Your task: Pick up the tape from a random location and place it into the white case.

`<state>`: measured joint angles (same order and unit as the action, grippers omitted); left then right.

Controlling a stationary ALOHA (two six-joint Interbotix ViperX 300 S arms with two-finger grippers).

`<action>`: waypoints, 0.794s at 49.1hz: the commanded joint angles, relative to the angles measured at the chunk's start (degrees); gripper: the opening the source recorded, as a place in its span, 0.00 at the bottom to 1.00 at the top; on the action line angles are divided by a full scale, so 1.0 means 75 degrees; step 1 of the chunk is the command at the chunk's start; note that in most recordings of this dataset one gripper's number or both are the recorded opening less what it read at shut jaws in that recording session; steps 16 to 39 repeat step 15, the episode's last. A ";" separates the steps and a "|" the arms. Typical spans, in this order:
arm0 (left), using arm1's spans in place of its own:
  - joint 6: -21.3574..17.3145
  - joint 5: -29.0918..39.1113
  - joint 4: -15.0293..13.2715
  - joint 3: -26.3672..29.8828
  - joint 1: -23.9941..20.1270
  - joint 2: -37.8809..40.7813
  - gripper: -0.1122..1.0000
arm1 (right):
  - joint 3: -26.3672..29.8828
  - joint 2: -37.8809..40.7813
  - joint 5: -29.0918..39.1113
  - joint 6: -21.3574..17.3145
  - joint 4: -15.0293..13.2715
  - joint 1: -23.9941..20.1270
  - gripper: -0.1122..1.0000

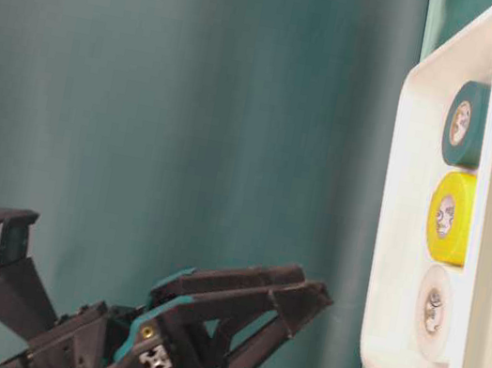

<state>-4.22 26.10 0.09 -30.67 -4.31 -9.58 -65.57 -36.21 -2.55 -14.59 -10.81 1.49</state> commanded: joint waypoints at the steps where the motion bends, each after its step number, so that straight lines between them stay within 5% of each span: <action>1: 0.0000 -0.0094 -0.0023 0.0047 0.0012 -0.0375 1.00 | 0.0211 -0.0164 0.0129 0.0000 -0.0012 0.0012 0.89; 15: 0.0012 -0.0926 -0.0035 -0.0574 0.0094 -0.1090 1.00 | 0.0187 -0.0926 0.0445 0.0012 0.0000 0.0012 0.89; 39: 0.0012 -0.0926 -0.0035 -0.0574 0.0094 -0.1090 1.00 | 0.0187 -0.0926 0.0445 0.0012 0.0000 0.0012 0.89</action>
